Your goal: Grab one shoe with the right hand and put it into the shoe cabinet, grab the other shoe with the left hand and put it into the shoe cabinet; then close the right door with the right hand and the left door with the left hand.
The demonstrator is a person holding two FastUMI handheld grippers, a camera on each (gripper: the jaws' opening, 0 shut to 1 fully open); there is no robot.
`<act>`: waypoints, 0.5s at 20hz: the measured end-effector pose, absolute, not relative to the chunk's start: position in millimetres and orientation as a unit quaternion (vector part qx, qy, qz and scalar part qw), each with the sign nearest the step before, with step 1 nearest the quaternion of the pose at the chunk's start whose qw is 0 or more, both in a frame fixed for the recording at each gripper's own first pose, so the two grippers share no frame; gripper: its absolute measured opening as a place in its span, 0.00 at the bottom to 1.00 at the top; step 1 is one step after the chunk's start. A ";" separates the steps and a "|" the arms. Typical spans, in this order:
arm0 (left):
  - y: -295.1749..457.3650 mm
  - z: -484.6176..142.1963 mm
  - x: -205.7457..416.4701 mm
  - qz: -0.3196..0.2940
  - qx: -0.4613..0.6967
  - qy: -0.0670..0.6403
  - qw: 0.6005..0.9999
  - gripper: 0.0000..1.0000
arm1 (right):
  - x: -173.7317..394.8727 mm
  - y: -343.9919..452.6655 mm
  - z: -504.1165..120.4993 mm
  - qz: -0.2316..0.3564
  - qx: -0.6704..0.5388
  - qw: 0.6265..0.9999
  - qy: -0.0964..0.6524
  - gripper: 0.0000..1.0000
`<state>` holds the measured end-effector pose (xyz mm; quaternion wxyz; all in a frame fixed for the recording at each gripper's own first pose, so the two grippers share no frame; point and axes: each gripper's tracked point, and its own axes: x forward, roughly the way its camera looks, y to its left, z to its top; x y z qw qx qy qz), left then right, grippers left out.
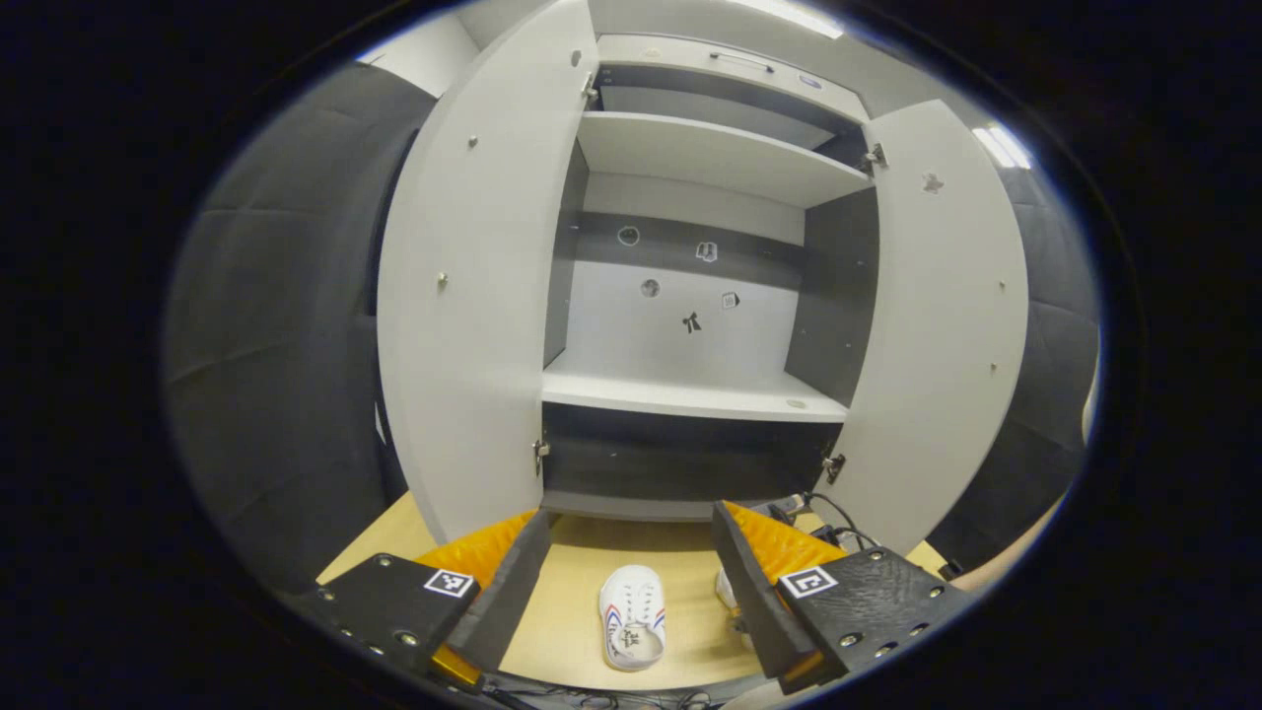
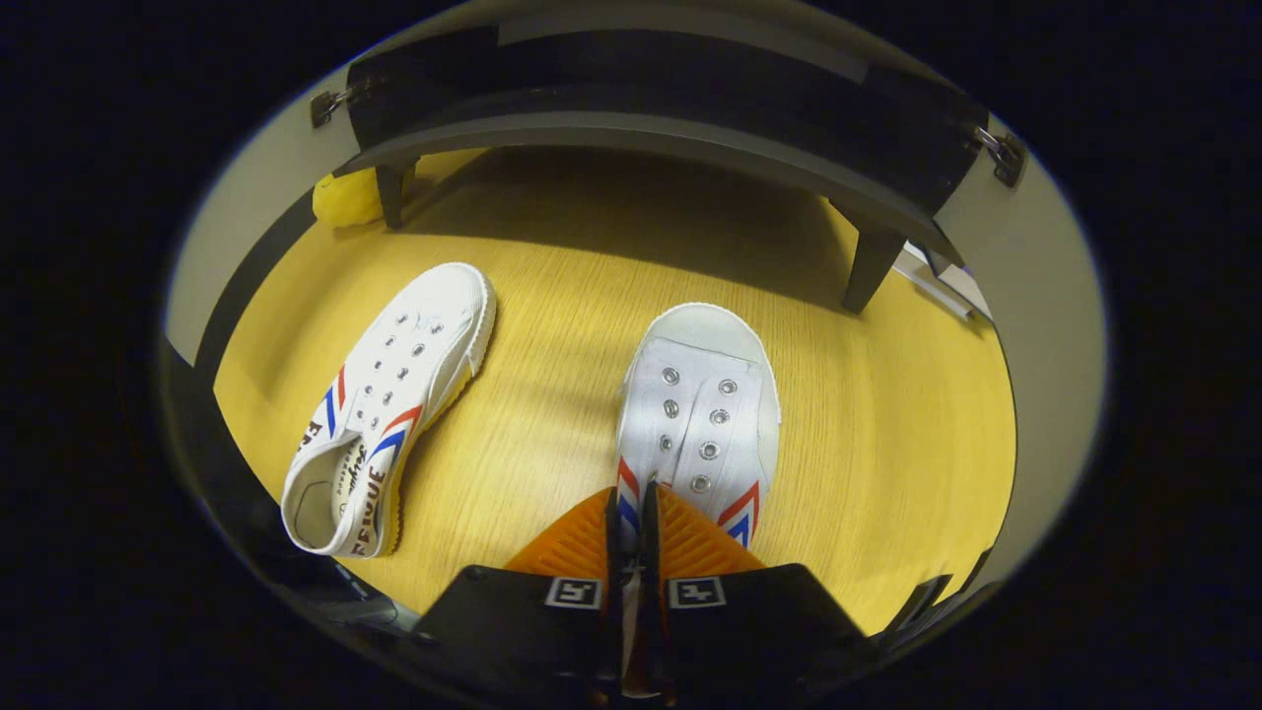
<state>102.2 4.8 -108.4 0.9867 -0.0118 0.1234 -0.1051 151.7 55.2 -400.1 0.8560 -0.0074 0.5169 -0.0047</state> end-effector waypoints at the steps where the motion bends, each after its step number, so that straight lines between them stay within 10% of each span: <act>1: 5.3 -108.1 101.2 -0.107 -0.012 0.123 0.987 0.94 | 151.2 55.0 -400.7 -0.003 0.008 0.855 0.518 0.05; 10: 12.3 -93.7 99.9 -0.130 0.021 0.098 0.986 0.93 | 138.6 47.1 -337.2 -0.012 0.040 0.889 0.457 0.01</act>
